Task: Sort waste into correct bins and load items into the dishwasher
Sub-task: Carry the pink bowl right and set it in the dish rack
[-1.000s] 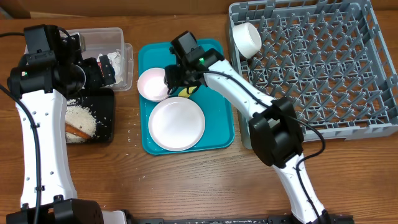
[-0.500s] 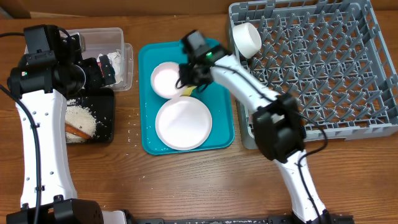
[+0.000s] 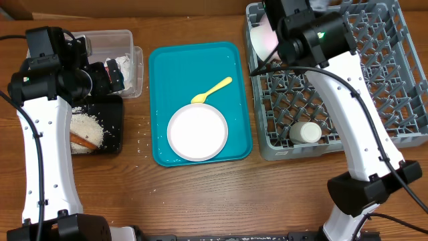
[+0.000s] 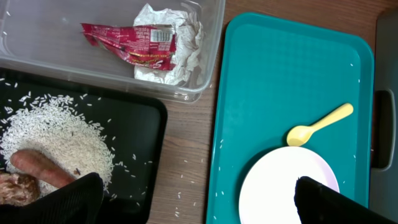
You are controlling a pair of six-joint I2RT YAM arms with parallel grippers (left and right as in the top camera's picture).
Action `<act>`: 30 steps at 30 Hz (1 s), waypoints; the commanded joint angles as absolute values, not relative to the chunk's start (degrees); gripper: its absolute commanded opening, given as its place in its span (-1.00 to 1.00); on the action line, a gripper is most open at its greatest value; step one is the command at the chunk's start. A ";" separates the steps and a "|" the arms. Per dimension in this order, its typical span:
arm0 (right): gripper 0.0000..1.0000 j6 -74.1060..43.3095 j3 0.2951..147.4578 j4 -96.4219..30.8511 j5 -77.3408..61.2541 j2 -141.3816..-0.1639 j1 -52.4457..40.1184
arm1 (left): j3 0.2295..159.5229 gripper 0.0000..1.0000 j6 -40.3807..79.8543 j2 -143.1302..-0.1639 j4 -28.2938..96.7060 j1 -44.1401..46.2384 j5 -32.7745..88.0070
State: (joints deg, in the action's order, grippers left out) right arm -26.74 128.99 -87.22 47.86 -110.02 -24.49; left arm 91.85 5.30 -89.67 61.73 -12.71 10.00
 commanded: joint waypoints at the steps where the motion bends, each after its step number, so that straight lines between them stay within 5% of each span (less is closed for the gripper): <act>1: -0.92 -31.35 127.98 -89.36 64.86 -113.84 -25.06 | 91.59 0.99 3.84 -89.65 61.67 -12.29 9.65; 10: -0.92 -31.33 118.19 -88.82 75.50 -122.98 -25.39 | 91.59 1.00 3.84 -89.65 61.67 -12.29 9.65; 30: -0.92 -31.33 103.81 -78.50 74.06 -126.17 -28.32 | 91.59 0.99 3.81 -89.65 61.67 -12.29 9.65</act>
State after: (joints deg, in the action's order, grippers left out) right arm -31.24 105.32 -78.43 77.78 -125.99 -27.09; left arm 91.85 5.30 -89.67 61.76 -12.71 10.00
